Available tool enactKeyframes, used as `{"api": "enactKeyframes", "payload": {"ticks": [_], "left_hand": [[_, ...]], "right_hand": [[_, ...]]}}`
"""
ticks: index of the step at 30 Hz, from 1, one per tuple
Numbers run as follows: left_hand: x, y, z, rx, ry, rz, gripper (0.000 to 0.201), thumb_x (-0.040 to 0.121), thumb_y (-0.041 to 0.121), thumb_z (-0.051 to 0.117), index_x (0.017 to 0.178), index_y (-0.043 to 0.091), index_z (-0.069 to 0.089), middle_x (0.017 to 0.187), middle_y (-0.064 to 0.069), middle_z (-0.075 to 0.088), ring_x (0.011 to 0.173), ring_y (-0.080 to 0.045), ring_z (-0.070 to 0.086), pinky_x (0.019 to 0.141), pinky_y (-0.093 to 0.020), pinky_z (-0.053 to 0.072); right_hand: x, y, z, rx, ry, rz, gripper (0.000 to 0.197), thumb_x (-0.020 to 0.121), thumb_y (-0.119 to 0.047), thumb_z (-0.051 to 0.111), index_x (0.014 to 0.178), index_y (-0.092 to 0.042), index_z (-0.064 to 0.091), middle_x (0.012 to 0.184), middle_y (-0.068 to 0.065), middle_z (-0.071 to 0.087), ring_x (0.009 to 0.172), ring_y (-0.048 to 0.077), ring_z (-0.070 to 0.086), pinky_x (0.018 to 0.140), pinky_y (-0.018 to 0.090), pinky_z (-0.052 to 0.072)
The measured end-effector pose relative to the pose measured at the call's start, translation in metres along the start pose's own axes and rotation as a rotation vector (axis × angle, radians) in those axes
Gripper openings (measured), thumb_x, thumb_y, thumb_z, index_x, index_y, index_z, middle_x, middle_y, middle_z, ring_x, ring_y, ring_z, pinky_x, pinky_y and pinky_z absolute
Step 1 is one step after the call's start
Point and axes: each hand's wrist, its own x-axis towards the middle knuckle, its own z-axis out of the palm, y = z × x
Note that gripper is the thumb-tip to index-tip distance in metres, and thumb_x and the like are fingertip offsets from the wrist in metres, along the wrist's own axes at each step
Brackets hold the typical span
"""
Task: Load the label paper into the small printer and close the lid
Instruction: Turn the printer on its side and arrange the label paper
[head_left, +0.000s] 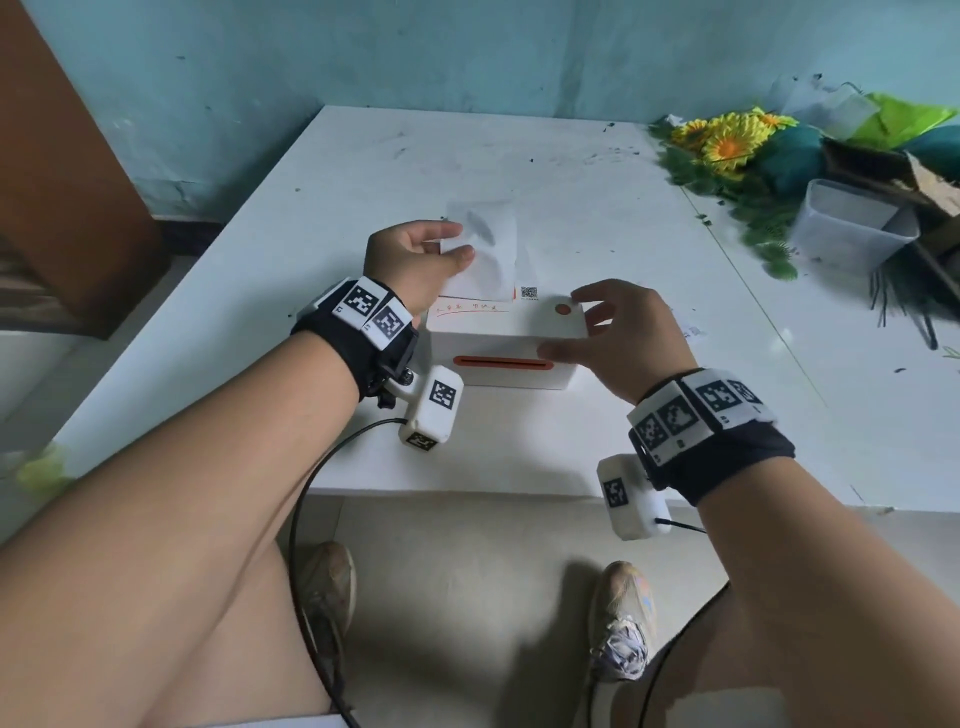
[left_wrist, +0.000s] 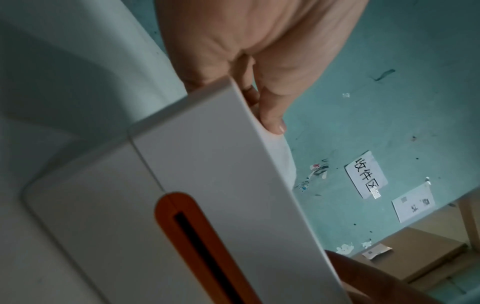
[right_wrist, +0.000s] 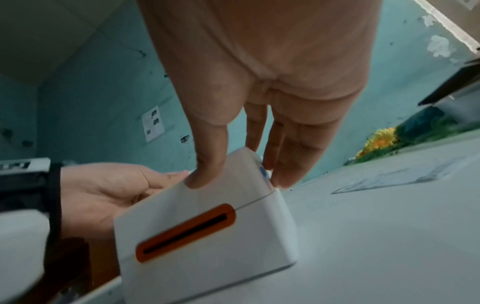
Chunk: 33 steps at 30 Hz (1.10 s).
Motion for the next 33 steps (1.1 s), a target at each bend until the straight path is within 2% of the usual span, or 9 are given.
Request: {"api": "enactKeyframes", "payload": {"ticks": [6, 10, 13, 17, 20, 23, 26, 30, 33], "left_hand": [[-0.003, 0.004, 0.006, 0.046, 0.028, 0.028, 0.04, 0.082, 0.02, 0.089, 0.12, 0.019, 0.077, 0.089, -0.001, 0.07, 0.078, -0.013, 0.068, 0.067, -0.017, 0.055], [-0.005, 0.008, 0.011, 0.061, 0.077, 0.053, 0.055, 0.087, 0.034, 0.085, 0.137, 0.019, 0.066, 0.104, -0.005, 0.077, 0.092, -0.01, 0.074, 0.079, -0.02, 0.057], [-0.006, 0.011, 0.012, 0.076, 0.092, 0.057, 0.066, 0.082, 0.036, 0.088, 0.139, 0.02, 0.059, 0.105, -0.004, 0.075, 0.087, -0.008, 0.071, 0.071, -0.015, 0.057], [-0.007, 0.01, 0.015, 0.111, 0.087, 0.072, 0.055, 0.077, 0.038, 0.091, 0.121, 0.017, 0.066, 0.092, -0.001, 0.069, 0.069, -0.009, 0.065, 0.043, -0.012, 0.048], [-0.007, 0.008, 0.017, 0.099, 0.065, 0.09, 0.044, 0.074, 0.038, 0.094, 0.103, 0.012, 0.073, 0.079, -0.001, 0.061, 0.062, -0.015, 0.059, 0.047, -0.02, 0.049], [-0.004, 0.006, 0.018, 0.041, 0.038, 0.104, 0.042, 0.072, 0.045, 0.093, 0.089, 0.01, 0.076, 0.074, -0.001, 0.069, 0.063, -0.02, 0.063, 0.062, -0.03, 0.057], [-0.003, 0.007, 0.017, 0.043, 0.022, 0.113, 0.038, 0.081, 0.052, 0.085, 0.084, 0.015, 0.076, 0.07, 0.006, 0.072, 0.062, -0.012, 0.065, 0.066, -0.024, 0.055], [0.001, 0.008, 0.012, 0.104, -0.021, 0.157, 0.04, 0.076, 0.047, 0.09, 0.107, 0.028, 0.077, 0.108, 0.005, 0.071, 0.089, -0.008, 0.07, 0.083, -0.02, 0.056], [0.005, 0.01, 0.008, 0.168, -0.039, 0.224, 0.027, 0.075, 0.031, 0.092, 0.097, 0.031, 0.077, 0.08, 0.008, 0.053, 0.067, -0.013, 0.052, 0.073, -0.023, 0.051]], "right_hand": [[0.004, -0.006, 0.001, 0.038, -0.053, 0.009, 0.067, 0.065, -0.037, 0.099, 0.125, -0.028, 0.069, 0.119, 0.0, 0.069, 0.104, 0.016, 0.068, 0.084, 0.035, 0.059], [0.013, -0.013, 0.003, 0.044, -0.076, -0.039, 0.072, 0.07, -0.045, 0.096, 0.132, -0.023, 0.067, 0.12, -0.006, 0.064, 0.099, 0.004, 0.06, 0.075, 0.015, 0.043], [0.024, -0.019, 0.004, 0.153, -0.075, -0.02, 0.071, 0.073, -0.058, 0.09, 0.132, -0.024, 0.071, 0.133, -0.004, 0.066, 0.119, 0.009, 0.061, 0.095, 0.026, 0.048], [0.035, -0.027, 0.009, 0.33, -0.053, -0.007, 0.058, 0.086, -0.057, 0.079, 0.103, -0.002, 0.078, 0.087, -0.003, 0.07, 0.076, 0.015, 0.064, 0.076, 0.031, 0.051], [0.04, -0.03, 0.013, 0.405, 0.019, -0.03, 0.038, 0.085, -0.039, 0.085, 0.073, -0.007, 0.069, 0.058, -0.009, 0.056, 0.053, 0.01, 0.049, 0.055, 0.021, 0.043], [0.043, -0.032, 0.014, 0.449, 0.093, -0.012, 0.025, 0.084, -0.026, 0.088, 0.069, -0.02, 0.069, 0.063, -0.006, 0.06, 0.053, 0.008, 0.051, 0.044, 0.017, 0.043], [0.045, -0.033, 0.012, 0.514, 0.14, -0.037, 0.023, 0.086, -0.022, 0.086, 0.071, -0.02, 0.068, 0.067, -0.004, 0.062, 0.05, 0.004, 0.05, 0.044, 0.013, 0.042], [0.053, -0.037, 0.009, 0.506, 0.256, -0.17, 0.019, 0.086, -0.019, 0.083, 0.073, -0.021, 0.069, 0.072, -0.006, 0.07, 0.057, 0.003, 0.056, 0.064, 0.024, 0.047], [0.055, -0.043, 0.006, 0.464, 0.26, -0.242, 0.011, 0.089, -0.012, 0.08, 0.083, -0.013, 0.07, 0.075, -0.006, 0.073, 0.05, 0.001, 0.062, 0.057, 0.021, 0.049]]}}
